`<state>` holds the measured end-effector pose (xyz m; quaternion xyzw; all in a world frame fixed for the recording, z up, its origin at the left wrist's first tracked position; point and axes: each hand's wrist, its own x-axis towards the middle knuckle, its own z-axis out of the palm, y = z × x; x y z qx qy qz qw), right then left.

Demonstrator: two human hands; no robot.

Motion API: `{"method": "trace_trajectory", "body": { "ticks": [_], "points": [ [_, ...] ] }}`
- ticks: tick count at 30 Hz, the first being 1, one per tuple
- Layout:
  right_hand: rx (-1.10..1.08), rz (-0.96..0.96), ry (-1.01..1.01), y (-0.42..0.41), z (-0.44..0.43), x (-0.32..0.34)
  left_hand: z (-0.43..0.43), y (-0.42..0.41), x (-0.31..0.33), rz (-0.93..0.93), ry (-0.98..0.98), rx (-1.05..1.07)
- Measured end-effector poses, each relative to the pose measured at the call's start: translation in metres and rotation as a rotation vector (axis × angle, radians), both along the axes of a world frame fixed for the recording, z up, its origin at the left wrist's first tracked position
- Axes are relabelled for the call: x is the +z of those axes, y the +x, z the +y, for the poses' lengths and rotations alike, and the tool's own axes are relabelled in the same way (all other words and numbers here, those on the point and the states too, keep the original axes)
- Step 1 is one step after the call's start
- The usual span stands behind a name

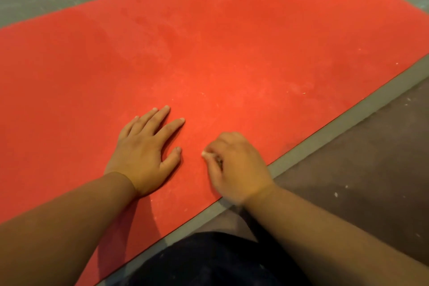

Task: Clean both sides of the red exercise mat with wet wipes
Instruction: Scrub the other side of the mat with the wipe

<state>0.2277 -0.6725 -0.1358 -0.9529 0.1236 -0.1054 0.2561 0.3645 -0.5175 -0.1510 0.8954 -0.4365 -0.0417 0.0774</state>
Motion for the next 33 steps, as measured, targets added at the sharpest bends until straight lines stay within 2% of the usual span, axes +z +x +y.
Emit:
{"method": "trace_trajectory", "body": {
  "ticks": [1,2,4,7,9,11,13,15,16,18,21,23,25,28,30,31,33],
  "points": [
    [0.090,-0.001,-0.017,-0.003,-0.007,0.002,0.000,0.000,0.000,-0.006,0.003,0.002],
    [0.083,-0.006,-0.061,-0.001,-0.025,0.001,-0.001,0.000,-0.001,-0.009,0.006,0.004],
    [-0.145,-0.003,-0.119,-0.003,-0.077,0.001,-0.001,0.001,-0.002,-0.016,0.010,0.002],
    [-0.566,0.019,-0.059,-0.027,-0.138,0.005,-0.001,0.002,-0.002,-0.023,0.017,0.007],
    [-0.644,0.023,-0.051,-0.037,-0.120,0.003,-0.001,0.001,-0.001,-0.017,0.017,0.005],
    [-0.493,-0.010,-0.029,-0.037,-0.071,0.000,-0.001,0.002,0.000,-0.010,0.017,0.005],
    [-0.206,-0.010,0.014,-0.037,-0.028,0.000,-0.002,0.002,0.000,-0.015,0.022,0.003],
    [0.029,-0.011,0.002,-0.036,-0.023,-0.001,-0.002,0.002,0.000,-0.020,0.019,0.009],
    [0.043,-0.016,-0.018,-0.033,-0.037,-0.003,-0.002,0.001,0.000,-0.021,0.017,0.008],
    [-0.144,-0.024,-0.055,-0.024,-0.080,-0.005,-0.002,0.001,0.000,-0.022,0.016,0.003],
    [-0.632,0.012,-0.040,-0.023,-0.153,-0.002,-0.002,0.002,0.000,-0.014,0.013,0.004],
    [-0.779,0.045,-0.024,-0.023,-0.159,-0.002,-0.002,0.002,0.000,-0.016,0.012,0.006],
    [-0.681,0.025,-0.055,-0.018,-0.127,-0.004,-0.003,0.002,0.000,-0.016,0.010,0.004],
    [-0.227,0.013,-0.008,-0.020,-0.054,-0.005,-0.003,0.002,-0.001,-0.020,0.015,0.001],
    [-0.031,0.017,-0.028,-0.022,-0.047,-0.002,-0.003,0.002,0.000,-0.021,0.013,0.004],
    [-0.040,0.011,-0.062,-0.020,-0.061,-0.003,-0.003,0.002,0.000,-0.020,0.013,0.005],
    [-0.273,0.013,-0.099,-0.011,-0.104,-0.007,-0.003,0.002,0.000,-0.021,0.017,0.004]
  ]
}}
